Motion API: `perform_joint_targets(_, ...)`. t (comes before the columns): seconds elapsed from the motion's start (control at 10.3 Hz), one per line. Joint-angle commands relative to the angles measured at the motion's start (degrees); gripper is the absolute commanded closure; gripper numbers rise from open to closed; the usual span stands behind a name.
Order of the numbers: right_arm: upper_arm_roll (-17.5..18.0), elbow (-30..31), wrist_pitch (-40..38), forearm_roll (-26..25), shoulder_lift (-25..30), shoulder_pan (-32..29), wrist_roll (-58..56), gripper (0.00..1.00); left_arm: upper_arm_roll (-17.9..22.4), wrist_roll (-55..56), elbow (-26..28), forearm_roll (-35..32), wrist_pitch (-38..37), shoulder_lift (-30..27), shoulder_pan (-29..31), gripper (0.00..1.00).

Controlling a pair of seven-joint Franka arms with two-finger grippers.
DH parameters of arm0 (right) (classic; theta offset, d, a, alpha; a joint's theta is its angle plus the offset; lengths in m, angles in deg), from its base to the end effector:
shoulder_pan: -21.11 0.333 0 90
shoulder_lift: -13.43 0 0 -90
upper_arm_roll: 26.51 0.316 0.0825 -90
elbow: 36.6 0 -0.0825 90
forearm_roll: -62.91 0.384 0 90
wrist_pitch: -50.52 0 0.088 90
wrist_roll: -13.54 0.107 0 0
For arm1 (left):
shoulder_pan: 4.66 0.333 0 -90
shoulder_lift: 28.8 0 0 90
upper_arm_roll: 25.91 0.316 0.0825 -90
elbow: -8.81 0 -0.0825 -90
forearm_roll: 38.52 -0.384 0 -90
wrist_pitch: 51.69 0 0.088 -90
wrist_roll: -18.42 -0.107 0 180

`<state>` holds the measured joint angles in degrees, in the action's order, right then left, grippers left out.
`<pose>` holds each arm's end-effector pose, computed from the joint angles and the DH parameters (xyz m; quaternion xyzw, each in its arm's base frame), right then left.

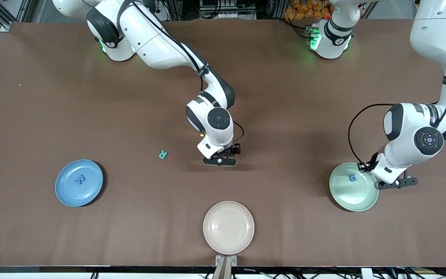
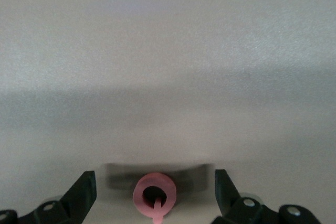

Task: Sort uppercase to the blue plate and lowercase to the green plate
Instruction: 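Release the pink m onto the green plate with the left gripper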

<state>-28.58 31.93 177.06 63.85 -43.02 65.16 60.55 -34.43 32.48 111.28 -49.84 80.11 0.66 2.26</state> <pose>0.5607 0.5157 0.1821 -0.9991 0.0404 -0.0157 0.0038 0.6564 -0.0064 0.2684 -0.9979 -0.0525 -0.0083 0.0365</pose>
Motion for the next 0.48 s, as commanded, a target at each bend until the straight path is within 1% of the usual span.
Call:
perform_joint_targets(0.0, -0.31, -0.76, 0.37, 0.11, -0.59, 0.50, 1.77, 0.00, 0.96, -2.11, -2.35, 1.39, -0.32, 1.39, -1.03, 1.00)
perform_joint_targets(0.29, -0.22, -0.76, 0.46, 0.20, -0.59, 0.68, 1.77, 0.00, 0.96, -2.11, -2.45, 1.04, -0.32, 1.39, -1.65, 1.00)
perform_joint_targets(0.39, -0.22, -0.76, 0.46, 0.29, -0.59, 0.68, 1.77, 0.00, 0.96, -2.11, -2.45, 0.95, -0.32, 1.30, -1.65, 0.93)
